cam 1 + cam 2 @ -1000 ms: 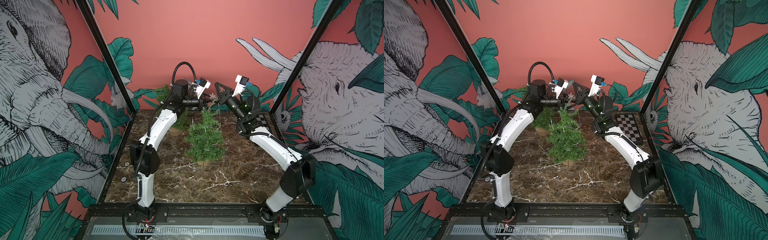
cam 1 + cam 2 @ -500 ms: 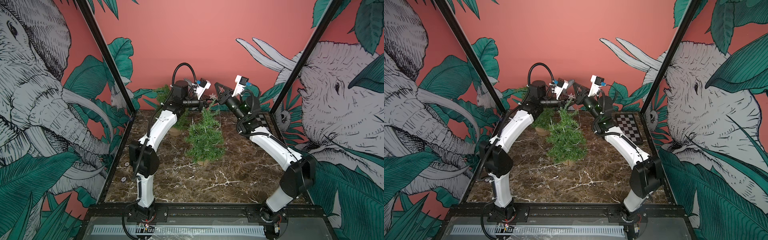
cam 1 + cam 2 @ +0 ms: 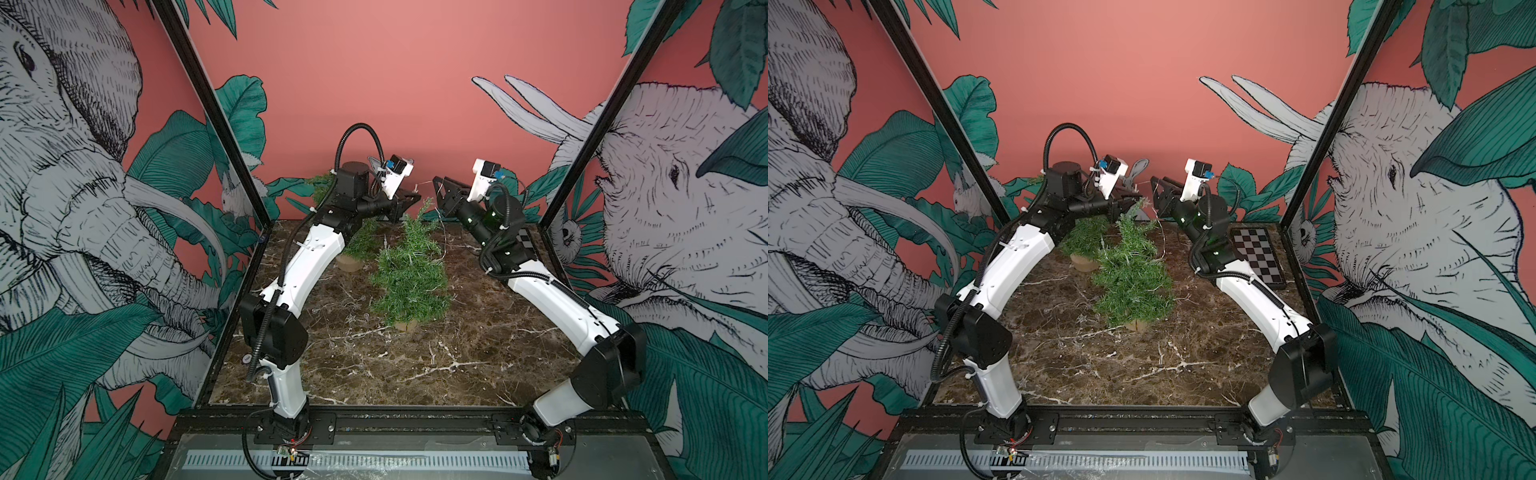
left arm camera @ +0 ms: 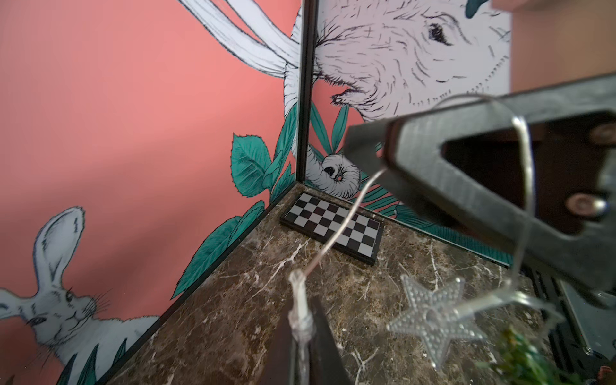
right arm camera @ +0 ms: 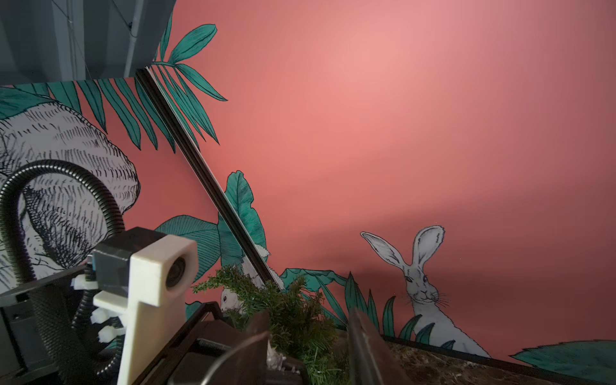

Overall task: Wrap string light around the christmas tree
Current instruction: Wrap the light string around the Christmas tree.

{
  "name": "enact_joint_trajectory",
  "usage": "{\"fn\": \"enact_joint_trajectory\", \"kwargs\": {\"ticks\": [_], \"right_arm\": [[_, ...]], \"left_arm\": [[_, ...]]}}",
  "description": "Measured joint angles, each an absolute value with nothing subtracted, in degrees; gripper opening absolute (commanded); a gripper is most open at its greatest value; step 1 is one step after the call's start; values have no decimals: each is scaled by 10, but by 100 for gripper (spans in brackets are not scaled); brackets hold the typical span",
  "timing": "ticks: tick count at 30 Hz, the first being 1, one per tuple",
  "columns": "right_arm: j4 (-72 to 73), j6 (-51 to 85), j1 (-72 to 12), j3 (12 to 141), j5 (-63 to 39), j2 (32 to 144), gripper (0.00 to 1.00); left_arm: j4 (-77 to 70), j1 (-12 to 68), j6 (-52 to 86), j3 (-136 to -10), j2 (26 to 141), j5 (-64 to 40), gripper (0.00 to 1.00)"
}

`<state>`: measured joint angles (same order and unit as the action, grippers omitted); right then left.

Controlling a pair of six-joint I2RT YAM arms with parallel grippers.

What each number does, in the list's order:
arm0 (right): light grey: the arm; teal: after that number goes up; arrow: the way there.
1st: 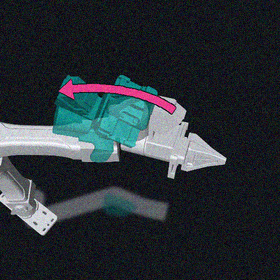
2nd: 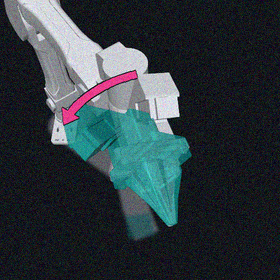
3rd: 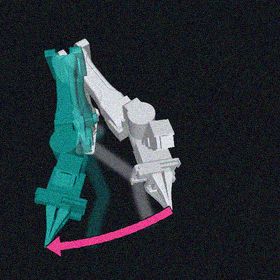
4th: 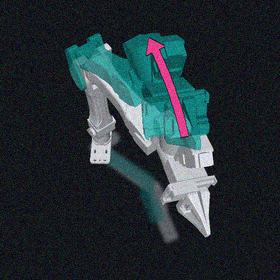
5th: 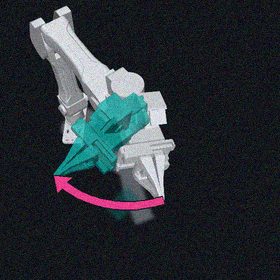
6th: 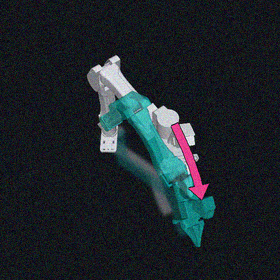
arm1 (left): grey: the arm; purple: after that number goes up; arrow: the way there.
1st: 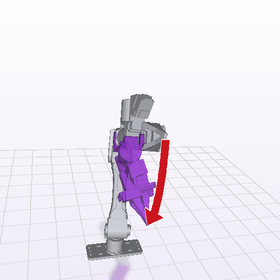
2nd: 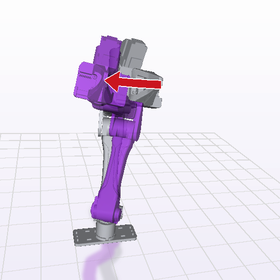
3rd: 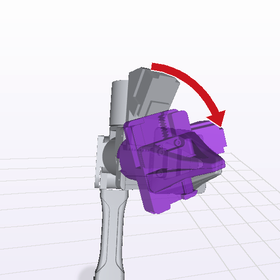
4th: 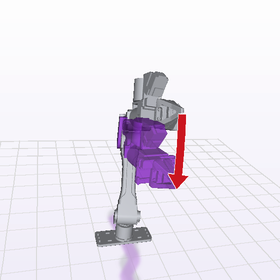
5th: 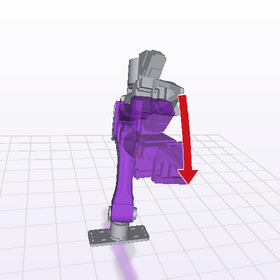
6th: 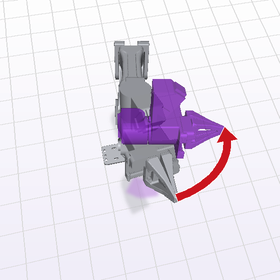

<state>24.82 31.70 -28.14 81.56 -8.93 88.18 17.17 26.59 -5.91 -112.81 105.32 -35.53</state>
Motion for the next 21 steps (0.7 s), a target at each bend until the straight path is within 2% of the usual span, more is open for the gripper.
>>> {"fn": "enact_joint_trajectory", "kwargs": {"ticks": [12, 21], "right_arm": [[150, 269, -281, 781, -75, 836, 45], [60, 231, -281, 758, -39, 748, 53]], "left_arm": [[247, 266, -98, -1144, 1051, -220, 0], [276, 266, -112, -1148, 1051, -136, 0]]}}
